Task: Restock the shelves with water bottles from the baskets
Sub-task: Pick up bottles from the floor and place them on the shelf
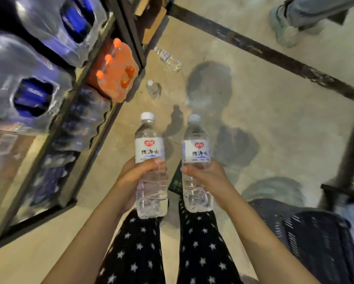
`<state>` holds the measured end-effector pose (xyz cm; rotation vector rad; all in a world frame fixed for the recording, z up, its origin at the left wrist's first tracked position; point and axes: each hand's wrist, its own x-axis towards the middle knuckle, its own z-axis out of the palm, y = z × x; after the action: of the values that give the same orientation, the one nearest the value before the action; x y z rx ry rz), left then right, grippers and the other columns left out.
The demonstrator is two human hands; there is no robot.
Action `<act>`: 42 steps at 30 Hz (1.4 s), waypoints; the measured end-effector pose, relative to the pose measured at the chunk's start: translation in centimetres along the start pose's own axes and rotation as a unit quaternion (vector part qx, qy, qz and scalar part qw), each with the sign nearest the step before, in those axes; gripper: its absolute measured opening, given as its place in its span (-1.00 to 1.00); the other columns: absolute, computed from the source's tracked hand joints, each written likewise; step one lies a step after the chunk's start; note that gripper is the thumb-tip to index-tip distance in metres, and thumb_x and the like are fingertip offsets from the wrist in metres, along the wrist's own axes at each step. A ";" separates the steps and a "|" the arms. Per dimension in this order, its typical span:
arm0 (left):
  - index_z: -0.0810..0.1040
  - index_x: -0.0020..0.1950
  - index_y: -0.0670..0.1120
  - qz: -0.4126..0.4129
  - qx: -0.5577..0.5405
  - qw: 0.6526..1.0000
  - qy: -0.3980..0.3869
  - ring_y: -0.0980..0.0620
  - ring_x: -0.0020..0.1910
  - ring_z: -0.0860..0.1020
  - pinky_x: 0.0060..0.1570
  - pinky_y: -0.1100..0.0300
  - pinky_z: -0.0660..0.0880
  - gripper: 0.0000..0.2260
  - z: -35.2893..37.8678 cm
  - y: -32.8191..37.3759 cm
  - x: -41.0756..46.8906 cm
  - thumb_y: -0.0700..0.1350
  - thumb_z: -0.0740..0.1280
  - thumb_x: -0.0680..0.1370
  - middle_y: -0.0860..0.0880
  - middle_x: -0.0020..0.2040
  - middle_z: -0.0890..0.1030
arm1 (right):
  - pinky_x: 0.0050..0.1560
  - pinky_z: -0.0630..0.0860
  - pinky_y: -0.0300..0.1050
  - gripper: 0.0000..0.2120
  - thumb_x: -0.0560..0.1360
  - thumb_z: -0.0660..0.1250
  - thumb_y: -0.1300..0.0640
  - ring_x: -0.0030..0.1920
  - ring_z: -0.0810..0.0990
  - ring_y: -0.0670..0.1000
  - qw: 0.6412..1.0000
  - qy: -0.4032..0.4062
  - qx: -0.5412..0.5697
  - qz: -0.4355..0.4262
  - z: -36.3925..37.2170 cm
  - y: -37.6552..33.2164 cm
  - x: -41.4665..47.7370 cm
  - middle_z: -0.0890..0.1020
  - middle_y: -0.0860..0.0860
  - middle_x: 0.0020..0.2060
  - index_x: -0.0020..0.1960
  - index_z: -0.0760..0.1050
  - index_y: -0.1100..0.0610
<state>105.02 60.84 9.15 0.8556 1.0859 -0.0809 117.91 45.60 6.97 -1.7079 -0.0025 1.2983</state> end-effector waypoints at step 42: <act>0.56 0.11 -0.27 -0.094 0.577 0.655 -0.479 -0.25 -0.13 0.66 -0.17 -0.04 0.62 -0.36 8.8 -29.9 -36.5 0.08 0.49 0.15 -0.31 -0.05 0.65 | -0.17 0.56 -0.10 -0.72 0.32 0.56 0.15 -0.21 0.67 0.02 0.582 0.586 0.563 -0.017 19.1 39.4 -58.1 0.69 0.02 -0.25 -0.01 0.58 0.11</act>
<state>79.95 22.34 22.97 1.5336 -0.0602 -1.3805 58.46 7.28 24.14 -1.0093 1.2729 -0.2419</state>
